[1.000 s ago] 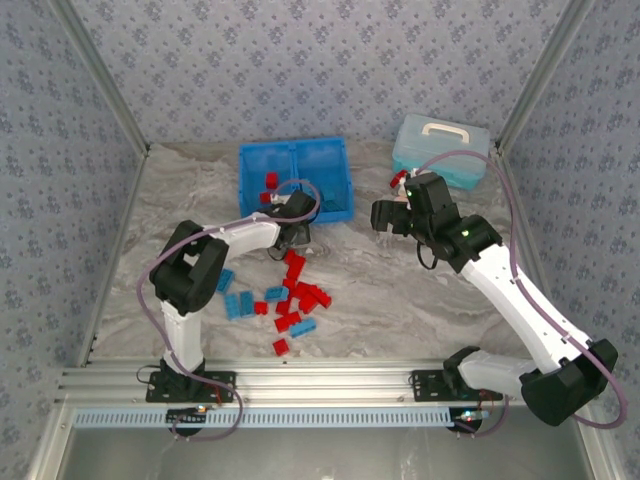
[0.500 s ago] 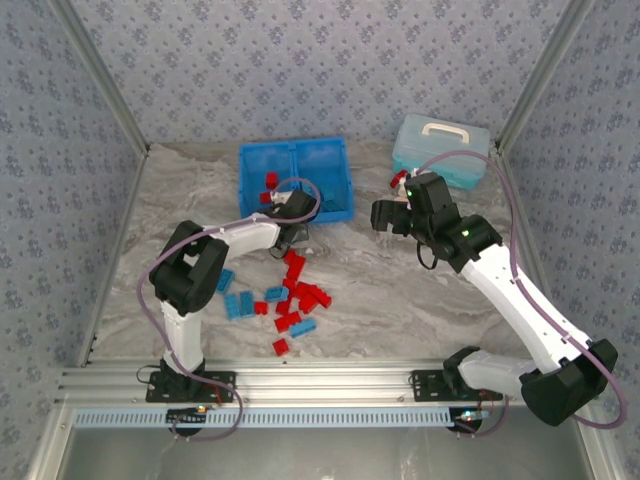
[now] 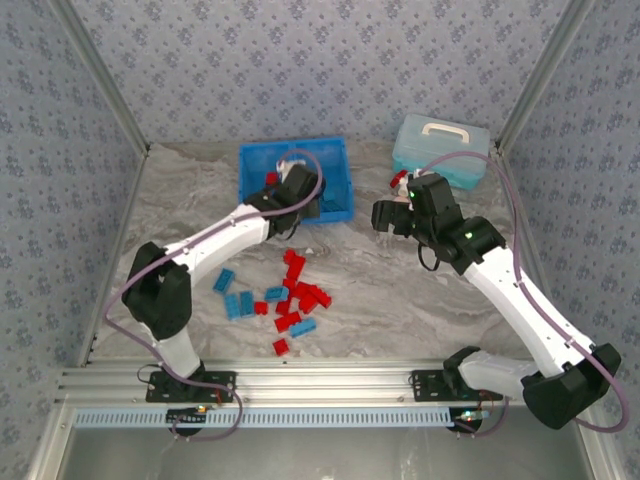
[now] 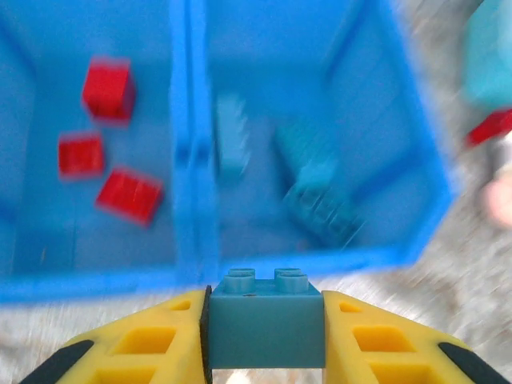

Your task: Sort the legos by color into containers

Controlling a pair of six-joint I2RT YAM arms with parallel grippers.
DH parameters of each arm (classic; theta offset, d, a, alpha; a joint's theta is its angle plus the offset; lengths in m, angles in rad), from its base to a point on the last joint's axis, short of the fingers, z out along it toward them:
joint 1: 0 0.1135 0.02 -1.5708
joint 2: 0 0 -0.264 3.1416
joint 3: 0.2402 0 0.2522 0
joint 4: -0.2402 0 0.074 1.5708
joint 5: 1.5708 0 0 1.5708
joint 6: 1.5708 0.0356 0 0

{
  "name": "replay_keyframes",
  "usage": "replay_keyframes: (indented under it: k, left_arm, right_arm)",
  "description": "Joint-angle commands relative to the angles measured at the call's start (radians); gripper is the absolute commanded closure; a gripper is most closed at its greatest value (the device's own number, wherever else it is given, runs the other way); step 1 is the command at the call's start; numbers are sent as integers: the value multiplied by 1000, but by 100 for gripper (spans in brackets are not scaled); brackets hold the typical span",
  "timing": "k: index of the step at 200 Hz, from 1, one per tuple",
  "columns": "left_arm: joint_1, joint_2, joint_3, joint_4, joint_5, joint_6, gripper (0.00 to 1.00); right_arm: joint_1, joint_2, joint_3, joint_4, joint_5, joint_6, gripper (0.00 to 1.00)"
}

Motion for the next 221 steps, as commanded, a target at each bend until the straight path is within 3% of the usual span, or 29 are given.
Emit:
replay_keyframes:
  k: [1, 63, 107, 132, 181, 202, 221]
  left_arm:
    - [24, 105, 201, -37, -32, 116, 67]
    - [103, 581, 860, -223, 49, 173, 66]
    - [125, 732, 1056, -293, 118, 131, 51]
    - [125, 710, 1083, -288, 136, 130, 40]
    - [121, 501, 1062, -362, 196, 180, 35]
    - [121, 320, 909, -357, 312, 285, 31]
    - [122, 108, 645, -309, 372, 370, 25]
  right_arm:
    - [-6, -18, 10, -9, -13, 28, 0]
    - [-4, -62, -11, -30, -16, 69, 0]
    - [-5, -67, -11, -22, -21, 81, 0]
    - [-5, -59, -11, -16, -32, 79, 0]
    - [10, -12, -68, -1, -121, 5, 0]
    - [58, 50, -75, -1, -240, -66, 0]
    - [158, 108, -84, -6, -288, -147, 0]
